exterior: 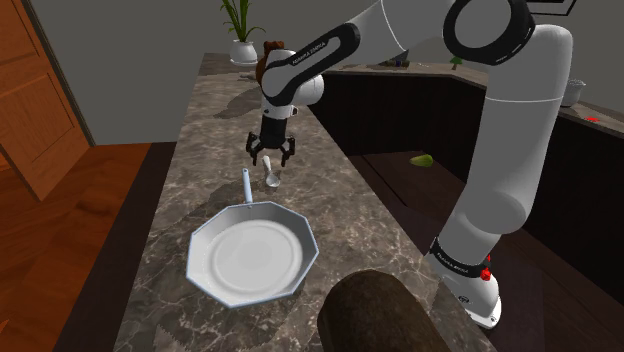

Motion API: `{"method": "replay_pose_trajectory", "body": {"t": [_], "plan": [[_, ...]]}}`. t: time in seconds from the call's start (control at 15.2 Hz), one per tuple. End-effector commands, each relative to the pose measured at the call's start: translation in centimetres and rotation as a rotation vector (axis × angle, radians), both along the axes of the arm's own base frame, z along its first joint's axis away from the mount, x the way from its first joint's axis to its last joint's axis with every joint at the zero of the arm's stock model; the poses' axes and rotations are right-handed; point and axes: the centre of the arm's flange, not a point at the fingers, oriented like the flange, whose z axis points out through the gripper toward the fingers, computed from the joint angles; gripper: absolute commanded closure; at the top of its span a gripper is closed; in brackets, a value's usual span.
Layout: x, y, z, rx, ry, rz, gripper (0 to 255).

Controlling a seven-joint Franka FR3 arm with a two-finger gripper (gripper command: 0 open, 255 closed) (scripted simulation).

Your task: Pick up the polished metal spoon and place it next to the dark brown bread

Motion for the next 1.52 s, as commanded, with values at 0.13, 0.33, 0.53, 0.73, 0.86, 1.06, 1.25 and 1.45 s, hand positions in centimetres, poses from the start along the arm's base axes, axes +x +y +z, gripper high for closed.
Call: {"method": "replay_pose_trajectory", "body": {"t": [0.13,0.33,0.53,0.73,0.86,1.06,1.25,1.45], "plan": [[0.0,0.0,-0.2,0.0,-0.001,0.0,0],[0.0,0.0,-0.2,0.0,-0.001,0.0,0],[0.0,0.0,-0.2,0.0,-0.001,0.0,255],[0.0,-0.1,-0.2,0.0,-0.001,0.0,255],[0.0,-0.1,-0.2,0.0,-0.001,0.0,255],[0.0,0.0,0.3,0.0,-0.001,0.0,255],[0.0,0.0,1.9,0.0,-0.001,0.0,255],[0.0,0.0,3.5,0.0,-0.001,0.0,255]]}}
